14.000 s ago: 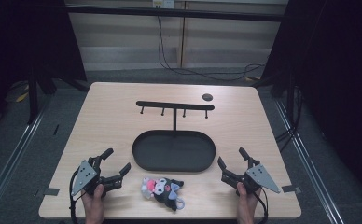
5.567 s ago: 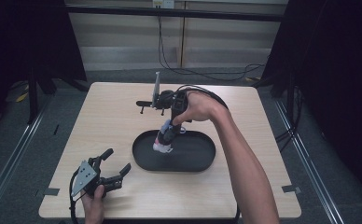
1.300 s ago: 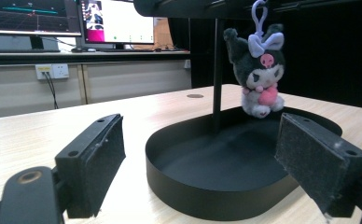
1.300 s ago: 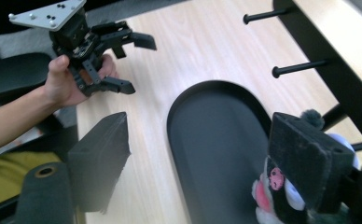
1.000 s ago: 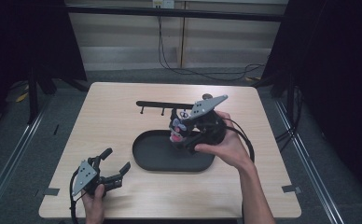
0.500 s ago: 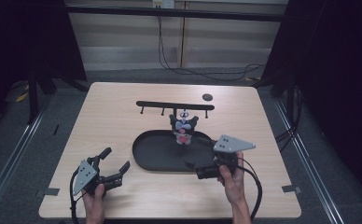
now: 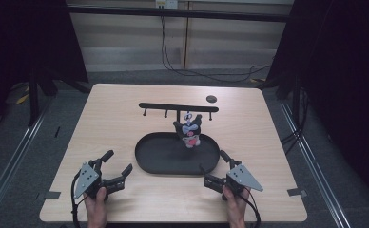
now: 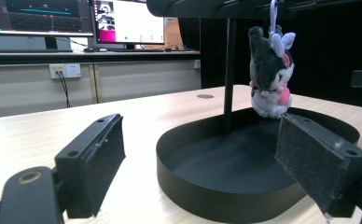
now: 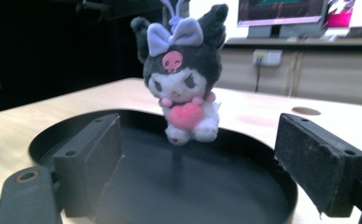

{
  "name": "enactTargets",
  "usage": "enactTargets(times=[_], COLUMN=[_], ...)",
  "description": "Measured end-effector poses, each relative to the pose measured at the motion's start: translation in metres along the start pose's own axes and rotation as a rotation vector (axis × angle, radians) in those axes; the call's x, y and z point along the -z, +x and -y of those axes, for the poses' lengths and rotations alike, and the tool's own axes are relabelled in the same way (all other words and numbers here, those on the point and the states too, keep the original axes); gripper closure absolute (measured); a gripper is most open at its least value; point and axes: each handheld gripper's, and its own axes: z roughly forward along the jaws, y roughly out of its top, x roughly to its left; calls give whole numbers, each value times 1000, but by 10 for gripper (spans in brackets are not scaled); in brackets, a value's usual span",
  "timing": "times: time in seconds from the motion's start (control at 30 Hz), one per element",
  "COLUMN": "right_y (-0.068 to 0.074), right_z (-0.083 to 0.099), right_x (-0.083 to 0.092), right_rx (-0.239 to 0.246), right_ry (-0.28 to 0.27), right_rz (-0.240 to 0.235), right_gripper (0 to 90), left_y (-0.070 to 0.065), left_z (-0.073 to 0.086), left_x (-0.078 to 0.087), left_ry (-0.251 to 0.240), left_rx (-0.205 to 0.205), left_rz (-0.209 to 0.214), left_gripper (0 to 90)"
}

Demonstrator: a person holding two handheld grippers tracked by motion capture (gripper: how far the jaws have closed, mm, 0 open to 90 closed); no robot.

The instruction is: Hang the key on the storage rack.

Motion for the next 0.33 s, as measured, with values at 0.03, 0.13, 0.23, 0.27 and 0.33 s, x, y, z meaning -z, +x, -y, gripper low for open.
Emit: enactTargets(times=[0.03,0.13,0.23,0.27,0.33], right_y=[0,2,8,10,11], right_z=[0,6,6,7,7], right_x=[0,6,12,14,14], right_rx=[0,24,32,43,65], right_ry=[0,-63,-83,-91,-95], right_rz=[0,10,-1,-8,-23], right_gripper=[147,141,138,138,137], left_y=[0,0,0,0,0], left_z=[0,0,0,0,0], left_x=[0,0,0,0,0], left_ry=[0,-3,-2,-2,-3], left_rx=[0,-1,-2,-1,-1], left_rz=[0,0,0,1,3], left_gripper=[152,152,152,151,152])
